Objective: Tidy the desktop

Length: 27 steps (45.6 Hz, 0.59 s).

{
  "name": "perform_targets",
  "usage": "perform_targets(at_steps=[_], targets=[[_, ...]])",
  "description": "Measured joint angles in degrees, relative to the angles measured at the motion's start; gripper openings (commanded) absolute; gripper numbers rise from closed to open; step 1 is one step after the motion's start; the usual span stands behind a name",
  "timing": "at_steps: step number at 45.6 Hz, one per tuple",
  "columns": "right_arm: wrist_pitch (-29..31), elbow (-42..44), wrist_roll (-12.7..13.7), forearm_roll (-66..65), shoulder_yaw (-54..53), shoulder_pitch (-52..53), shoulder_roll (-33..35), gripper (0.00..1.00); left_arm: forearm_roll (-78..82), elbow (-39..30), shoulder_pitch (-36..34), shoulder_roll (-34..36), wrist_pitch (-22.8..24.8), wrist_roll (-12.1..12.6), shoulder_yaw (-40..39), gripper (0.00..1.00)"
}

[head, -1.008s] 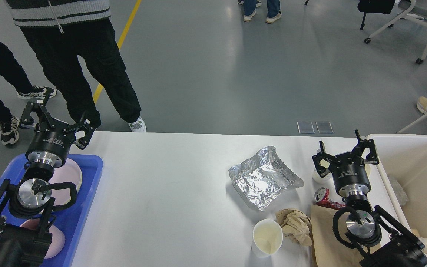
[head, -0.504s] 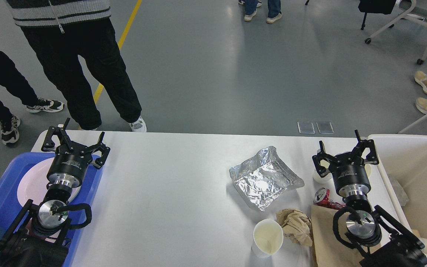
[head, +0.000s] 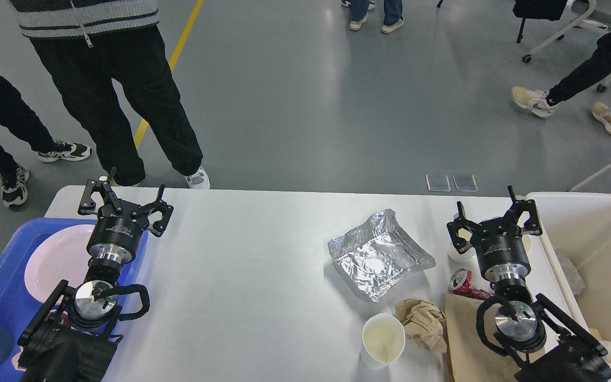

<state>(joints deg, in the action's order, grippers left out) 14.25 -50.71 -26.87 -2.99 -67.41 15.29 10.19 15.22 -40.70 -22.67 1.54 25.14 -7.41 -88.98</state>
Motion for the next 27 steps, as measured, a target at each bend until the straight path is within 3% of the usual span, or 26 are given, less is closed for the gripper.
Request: perform_targets(at_steps=[16, 27], targets=[[0.0, 0.0, -0.03, 0.0, 0.0, 0.0, 0.0, 1.0, -0.48, 3.49, -1.44, 0.12, 3.92, -0.59, -0.01, 0.96], [0.0, 0.0, -0.03, 0.0, 0.0, 0.0, 0.0, 1.0, -0.69, 3.49, -0.26, 0.32, 6.47, -5.74, 1.55, 0.96]])
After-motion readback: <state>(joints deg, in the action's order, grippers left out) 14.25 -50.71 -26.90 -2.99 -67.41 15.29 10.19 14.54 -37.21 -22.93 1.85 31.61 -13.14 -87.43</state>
